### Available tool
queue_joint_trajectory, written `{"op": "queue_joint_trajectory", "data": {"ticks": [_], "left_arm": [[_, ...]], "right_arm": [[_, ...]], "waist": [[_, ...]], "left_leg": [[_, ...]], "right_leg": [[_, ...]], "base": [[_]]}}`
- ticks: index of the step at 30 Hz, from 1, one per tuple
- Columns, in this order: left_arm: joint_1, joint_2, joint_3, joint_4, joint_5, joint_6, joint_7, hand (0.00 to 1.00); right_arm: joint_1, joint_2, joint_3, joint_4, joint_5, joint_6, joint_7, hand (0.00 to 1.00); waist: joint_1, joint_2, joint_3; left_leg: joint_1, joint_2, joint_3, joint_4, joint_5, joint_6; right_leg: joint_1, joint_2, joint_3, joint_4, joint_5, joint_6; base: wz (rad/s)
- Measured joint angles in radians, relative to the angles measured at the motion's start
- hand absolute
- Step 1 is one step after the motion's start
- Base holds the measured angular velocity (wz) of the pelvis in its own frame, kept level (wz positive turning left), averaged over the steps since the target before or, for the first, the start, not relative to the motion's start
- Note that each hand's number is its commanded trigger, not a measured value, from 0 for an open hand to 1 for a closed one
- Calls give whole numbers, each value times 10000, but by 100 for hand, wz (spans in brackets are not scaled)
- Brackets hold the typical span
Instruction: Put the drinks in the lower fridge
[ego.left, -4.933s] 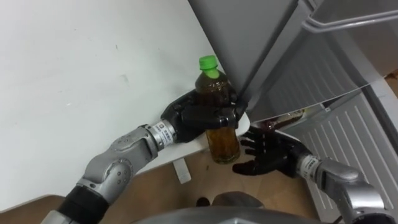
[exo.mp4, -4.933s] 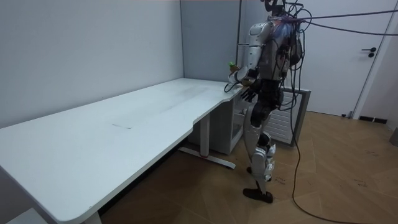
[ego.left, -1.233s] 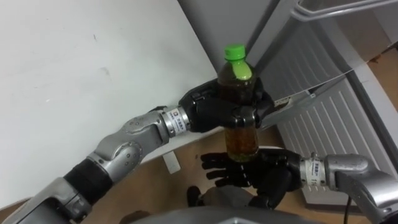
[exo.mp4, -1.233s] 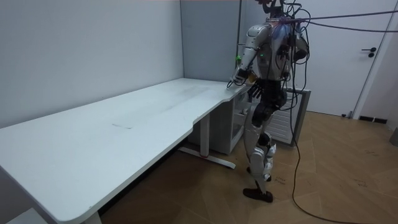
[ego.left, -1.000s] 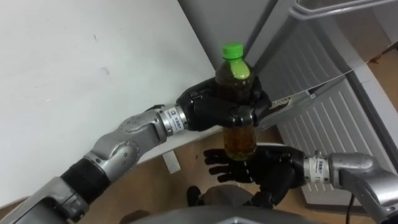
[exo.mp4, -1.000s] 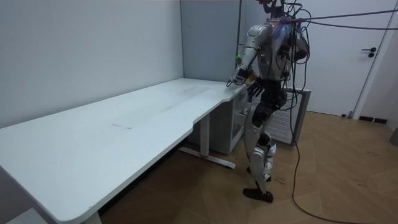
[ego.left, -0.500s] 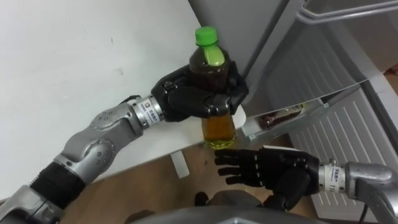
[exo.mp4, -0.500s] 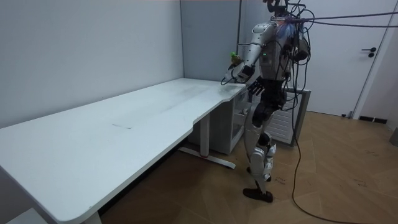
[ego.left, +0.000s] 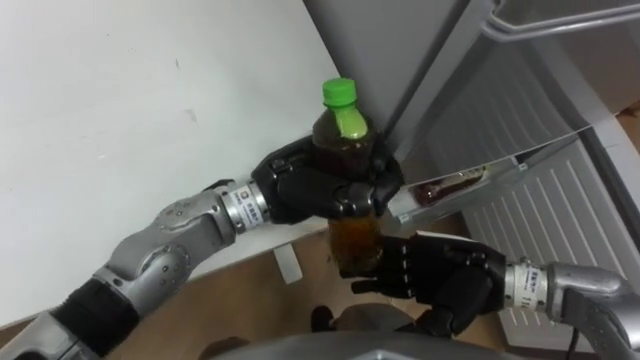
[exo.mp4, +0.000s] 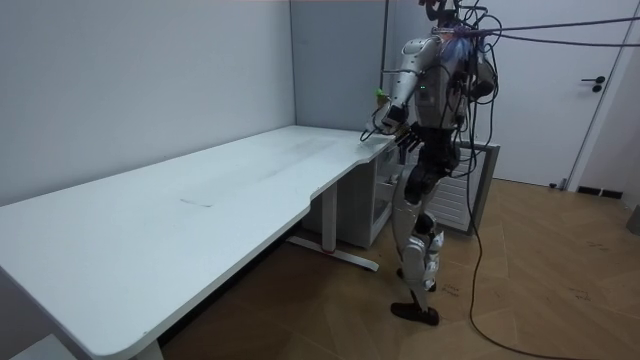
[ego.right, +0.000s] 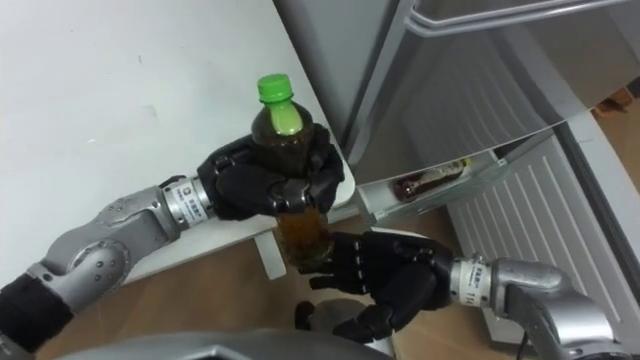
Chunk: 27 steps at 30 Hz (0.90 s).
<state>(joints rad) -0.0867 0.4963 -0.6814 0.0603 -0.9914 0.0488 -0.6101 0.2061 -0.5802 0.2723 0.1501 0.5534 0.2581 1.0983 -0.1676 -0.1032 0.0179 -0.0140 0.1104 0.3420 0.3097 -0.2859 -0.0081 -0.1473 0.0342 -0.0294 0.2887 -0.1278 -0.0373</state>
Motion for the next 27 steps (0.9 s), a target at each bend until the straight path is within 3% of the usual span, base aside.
{"op": "queue_joint_trajectory", "data": {"ticks": [5, 13, 20, 25, 27], "left_arm": [[0, 10, -495, 121, 8, 327, -175, 100], [-12, -20, -511, 152, 6, 394, -412, 100], [-404, -489, -720, 984, 40, 333, -432, 100], [-731, -557, -931, 1195, 314, 216, -416, 100], [-740, -616, -879, 1141, 887, 76, -417, 100]], "right_arm": [[-363, 10, 320, 1, 141, -2, -154, 0], [-532, 158, 418, 42, 260, 6, -532, 0], [-580, 65, 591, 50, 283, 15, -1229, 0], [-583, -5, 597, 44, 281, 5, -1435, 0], [-584, -5, 596, 49, 264, 7, -1493, 0]], "waist": [[-181, -6, 14], [-247, 7, 11], [-504, 3, 11], [-652, 46, 22], [-776, 128, 8]], "left_leg": [[-6, 25, -41, -2, -36, -11], [12, -2, 41, 0, -43, -20], [62, -28, 241, 151, -43, -20], [57, -10, 300, 161, -52, -7], [49, -4, 301, 104, -60, 4]], "right_leg": [[95, 20, -55, -150, 0, 2], [70, 30, -19, -138, -22, 28], [69, 27, 135, -14, -42, 39], [-22, 42, 180, 55, -45, 24], [-98, 21, 140, 169, -45, 21]], "base": [[3], [-2], [-6], [-3], [0]]}}
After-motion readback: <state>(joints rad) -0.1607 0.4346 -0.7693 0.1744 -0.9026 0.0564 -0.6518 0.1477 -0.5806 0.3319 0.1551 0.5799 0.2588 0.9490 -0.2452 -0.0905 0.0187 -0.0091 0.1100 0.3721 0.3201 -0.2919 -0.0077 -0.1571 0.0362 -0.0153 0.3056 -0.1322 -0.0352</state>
